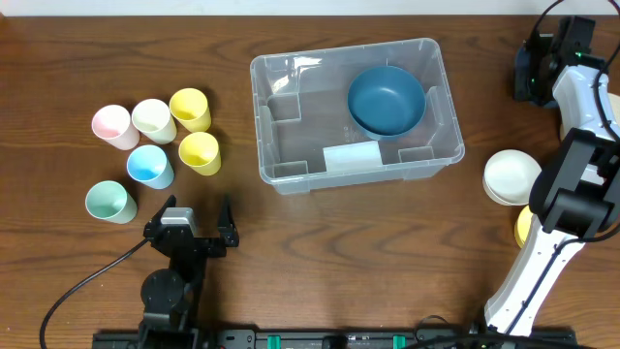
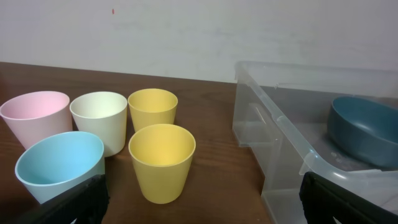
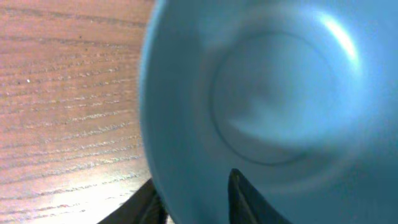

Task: Pack container
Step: 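Carry the second teal bowl over the container and stack it inside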

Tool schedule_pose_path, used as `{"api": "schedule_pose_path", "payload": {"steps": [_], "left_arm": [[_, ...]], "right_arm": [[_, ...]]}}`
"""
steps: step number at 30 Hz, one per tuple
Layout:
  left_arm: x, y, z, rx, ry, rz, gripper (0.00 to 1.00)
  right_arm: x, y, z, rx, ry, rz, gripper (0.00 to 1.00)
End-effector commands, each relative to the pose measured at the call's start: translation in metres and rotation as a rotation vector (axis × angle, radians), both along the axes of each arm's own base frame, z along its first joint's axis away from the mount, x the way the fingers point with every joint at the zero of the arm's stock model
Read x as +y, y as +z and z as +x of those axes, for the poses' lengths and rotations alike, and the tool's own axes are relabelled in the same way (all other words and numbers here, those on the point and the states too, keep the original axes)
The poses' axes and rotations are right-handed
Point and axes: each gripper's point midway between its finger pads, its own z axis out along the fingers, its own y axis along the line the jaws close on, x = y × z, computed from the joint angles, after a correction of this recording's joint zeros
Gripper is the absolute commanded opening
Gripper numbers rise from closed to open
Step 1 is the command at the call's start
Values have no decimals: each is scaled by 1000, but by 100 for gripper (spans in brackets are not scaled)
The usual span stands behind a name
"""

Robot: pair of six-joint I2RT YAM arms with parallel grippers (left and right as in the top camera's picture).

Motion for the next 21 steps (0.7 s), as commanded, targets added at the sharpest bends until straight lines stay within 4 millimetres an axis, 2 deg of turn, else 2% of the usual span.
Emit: {"api": "schedule_pose_path", "payload": {"steps": [1,7,12,17,21], "left_arm": [[3,-18,0,49,12,20,98],[3,-18,0,49,12,20,98],[3,-18,0,49,12,20,98],[3,-18,0,49,12,20,98],[3,-18,0,49,12,20,98]], "right_arm": [[3,-7,1,9,-16,15,25],[17,-8,3,9,-3,40,12],[42,-8,10,5,31,52,1],[77,-1,22,-9,94,49,1],[108,21,33,-27,146,47,1]]}}
